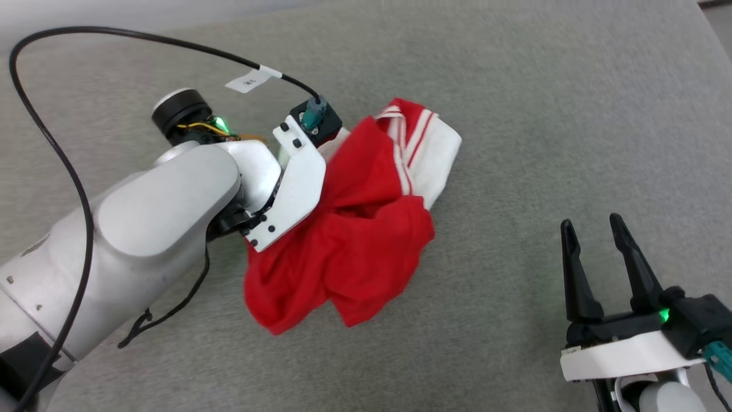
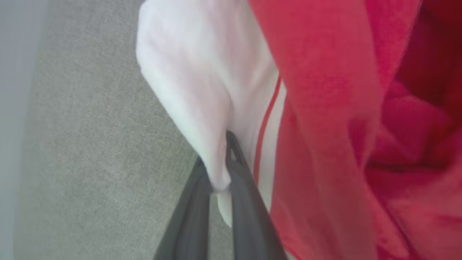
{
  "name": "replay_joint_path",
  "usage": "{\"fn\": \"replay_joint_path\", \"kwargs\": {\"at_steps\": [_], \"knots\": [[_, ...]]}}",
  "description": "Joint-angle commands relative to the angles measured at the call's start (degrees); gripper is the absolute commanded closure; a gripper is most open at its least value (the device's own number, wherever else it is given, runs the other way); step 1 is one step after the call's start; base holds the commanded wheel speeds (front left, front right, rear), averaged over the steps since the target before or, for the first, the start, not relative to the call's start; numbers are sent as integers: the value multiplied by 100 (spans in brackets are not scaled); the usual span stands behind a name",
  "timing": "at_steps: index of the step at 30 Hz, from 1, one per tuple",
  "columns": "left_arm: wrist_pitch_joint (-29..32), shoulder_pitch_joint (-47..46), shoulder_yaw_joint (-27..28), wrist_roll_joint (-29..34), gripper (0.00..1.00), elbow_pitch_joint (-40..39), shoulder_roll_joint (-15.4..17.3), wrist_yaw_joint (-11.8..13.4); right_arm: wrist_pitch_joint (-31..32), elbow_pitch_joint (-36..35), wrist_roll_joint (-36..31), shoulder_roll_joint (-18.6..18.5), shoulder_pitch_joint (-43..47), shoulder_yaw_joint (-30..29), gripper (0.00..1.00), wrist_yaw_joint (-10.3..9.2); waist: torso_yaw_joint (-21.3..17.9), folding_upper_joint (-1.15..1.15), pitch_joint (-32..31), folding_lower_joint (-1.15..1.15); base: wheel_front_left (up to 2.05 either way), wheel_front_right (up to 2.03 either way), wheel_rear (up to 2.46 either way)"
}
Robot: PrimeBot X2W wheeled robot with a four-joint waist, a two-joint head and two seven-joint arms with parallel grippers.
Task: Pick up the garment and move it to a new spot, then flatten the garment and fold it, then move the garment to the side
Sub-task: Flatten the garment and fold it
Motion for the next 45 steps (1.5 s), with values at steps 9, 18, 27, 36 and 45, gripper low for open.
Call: {"fn": "replay_joint_path", "kwargs": {"at_steps": [9,18,27,36,45], "knots": [[-1287,429,37,-281,100,186,525,19,-9,33,-252,8,264,-87,0,-2,1020,0,-770,0,0,0,0],[-1822,1479,161,-805,100,541,1094,336,-9,63,-312,8,376,-54,0,-2,1264,0,-821,0,0,0,0],[-2063,2387,161,-1237,8,1138,1085,430,-9,119,-333,9,419,-7,0,-2,1143,0,-880,0,0,0,0],[-2499,1497,348,-679,0,938,1536,572,-9,146,-292,9,596,-58,0,-2,1111,0,-1188,0,0,0,0],[-2273,197,571,-220,0,175,1551,520,-10,101,-235,8,539,-10,0,-2,936,0,-1166,0,0,0,0]]}}
